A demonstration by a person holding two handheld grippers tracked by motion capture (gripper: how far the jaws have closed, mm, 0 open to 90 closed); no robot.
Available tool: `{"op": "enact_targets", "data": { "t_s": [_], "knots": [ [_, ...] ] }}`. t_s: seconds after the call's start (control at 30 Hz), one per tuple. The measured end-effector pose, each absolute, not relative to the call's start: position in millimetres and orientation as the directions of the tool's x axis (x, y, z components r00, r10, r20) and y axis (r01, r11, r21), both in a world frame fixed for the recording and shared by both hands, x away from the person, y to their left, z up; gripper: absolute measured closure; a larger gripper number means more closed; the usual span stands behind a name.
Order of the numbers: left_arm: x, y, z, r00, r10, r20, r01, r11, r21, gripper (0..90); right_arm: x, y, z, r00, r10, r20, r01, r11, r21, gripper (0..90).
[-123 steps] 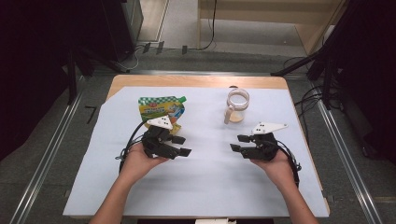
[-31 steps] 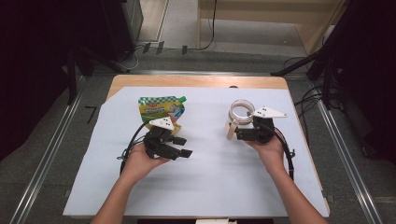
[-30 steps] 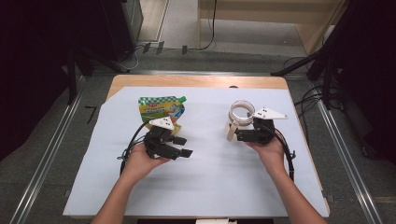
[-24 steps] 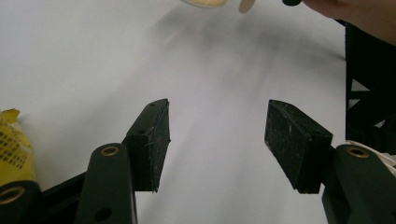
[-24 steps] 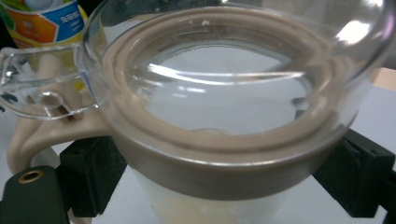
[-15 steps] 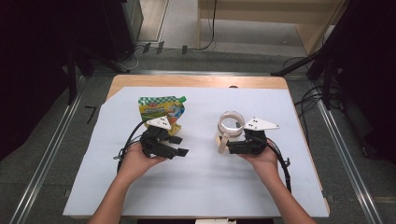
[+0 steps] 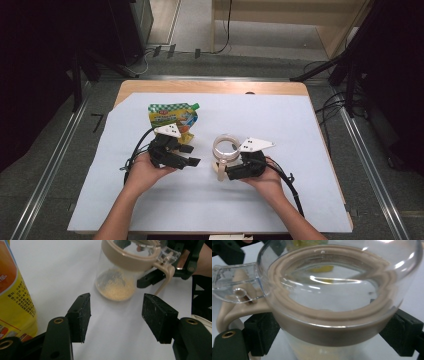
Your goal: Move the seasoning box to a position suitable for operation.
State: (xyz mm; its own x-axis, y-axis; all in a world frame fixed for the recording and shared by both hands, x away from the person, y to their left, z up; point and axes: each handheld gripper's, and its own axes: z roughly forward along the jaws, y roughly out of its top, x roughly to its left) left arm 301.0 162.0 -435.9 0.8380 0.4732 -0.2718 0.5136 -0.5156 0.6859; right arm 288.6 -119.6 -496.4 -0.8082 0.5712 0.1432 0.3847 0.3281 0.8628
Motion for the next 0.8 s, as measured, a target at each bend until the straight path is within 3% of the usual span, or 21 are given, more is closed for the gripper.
{"op": "enact_targets", "data": {
  "t_s": [0.37,0.57,0.67,0.8],
  "knots": [
    [300,162,-436,0.841,0.467,-0.272,0.509,-0.515,0.69,40.5,275,-111,-505,-0.832,0.551,0.062,0.321,0.389,0.864,11.8],
    [299,160,-436,0.84,0.469,-0.273,0.511,-0.517,0.687,40.4,276,-112,-504,-0.831,0.549,0.088,0.343,0.383,0.858,11.0],
    [299,162,-435,0.84,0.47,-0.271,0.51,-0.514,0.69,40.4,277,-117,-501,-0.821,0.56,0.11,0.379,0.391,0.839,3.4],
    [299,162,-436,0.84,0.47,-0.27,0.51,-0.516,0.688,40.5,276,-131,-500,-0.81,0.563,0.163,0.434,0.39,0.812,3.1]
  ]
}}
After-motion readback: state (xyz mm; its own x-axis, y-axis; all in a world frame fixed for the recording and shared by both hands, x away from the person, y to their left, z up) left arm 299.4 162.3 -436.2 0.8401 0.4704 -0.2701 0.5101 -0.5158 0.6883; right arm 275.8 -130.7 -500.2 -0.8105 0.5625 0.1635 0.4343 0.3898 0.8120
